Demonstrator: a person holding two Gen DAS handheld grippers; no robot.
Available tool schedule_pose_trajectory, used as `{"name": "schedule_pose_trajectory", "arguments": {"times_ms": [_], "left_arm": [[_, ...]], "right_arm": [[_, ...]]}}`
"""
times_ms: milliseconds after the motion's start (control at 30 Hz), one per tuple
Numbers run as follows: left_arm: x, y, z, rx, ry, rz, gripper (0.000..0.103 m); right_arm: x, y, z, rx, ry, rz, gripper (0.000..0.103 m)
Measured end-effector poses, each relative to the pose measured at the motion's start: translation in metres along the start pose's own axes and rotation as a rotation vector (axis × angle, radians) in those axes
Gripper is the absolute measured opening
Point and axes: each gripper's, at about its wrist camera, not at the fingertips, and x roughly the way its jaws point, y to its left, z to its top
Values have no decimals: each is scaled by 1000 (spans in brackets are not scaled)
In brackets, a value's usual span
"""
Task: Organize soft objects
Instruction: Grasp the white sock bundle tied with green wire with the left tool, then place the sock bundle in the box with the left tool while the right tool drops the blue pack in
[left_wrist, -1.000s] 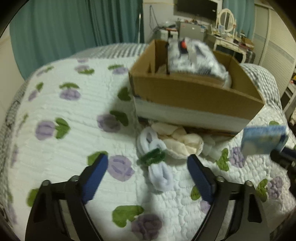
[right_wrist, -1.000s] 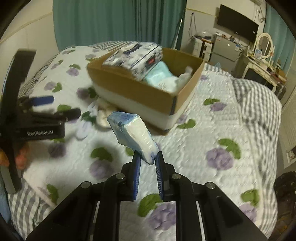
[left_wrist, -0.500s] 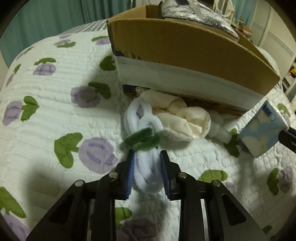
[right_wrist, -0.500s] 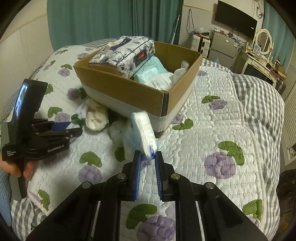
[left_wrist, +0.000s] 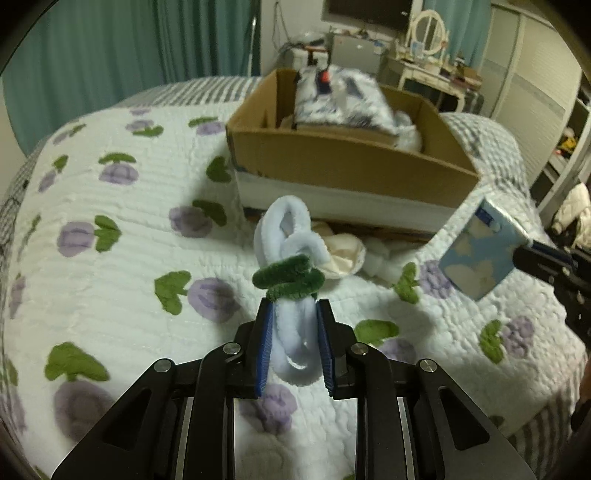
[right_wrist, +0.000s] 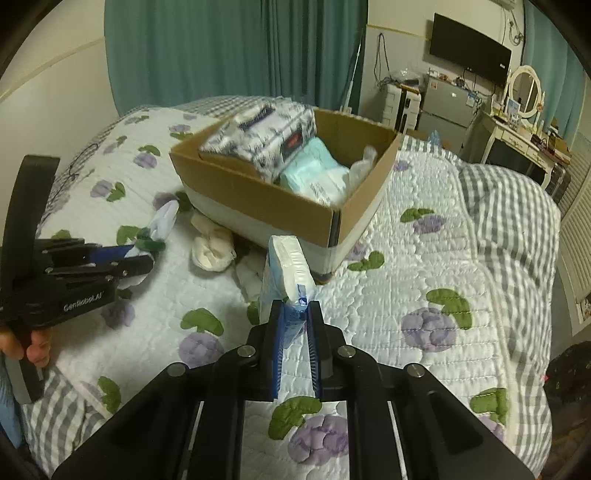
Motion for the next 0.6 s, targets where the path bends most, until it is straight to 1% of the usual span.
{"name": "schedule_pose_trajectory", "arguments": {"times_ms": [167, 300, 367, 433, 600], "left_arm": [[-29, -3, 10, 5, -59, -16, 22], [-53, -9, 33, 31, -127, -17, 22], [-61, -12, 45, 39, -155, -32, 22], [-65, -18, 61, 55, -177, -45, 22], [-54, -35, 101, 108, -211, -31, 22]], "right_arm": [[-28, 2, 13, -1, -56, -14, 11], [-52, 3, 33, -23, -112, -36, 11], [-61, 1, 45, -30, -140, -40, 11], [-69, -3, 60, -37, -170, -48, 11], [-69, -17, 98, -39, -204, -61, 11]]}}
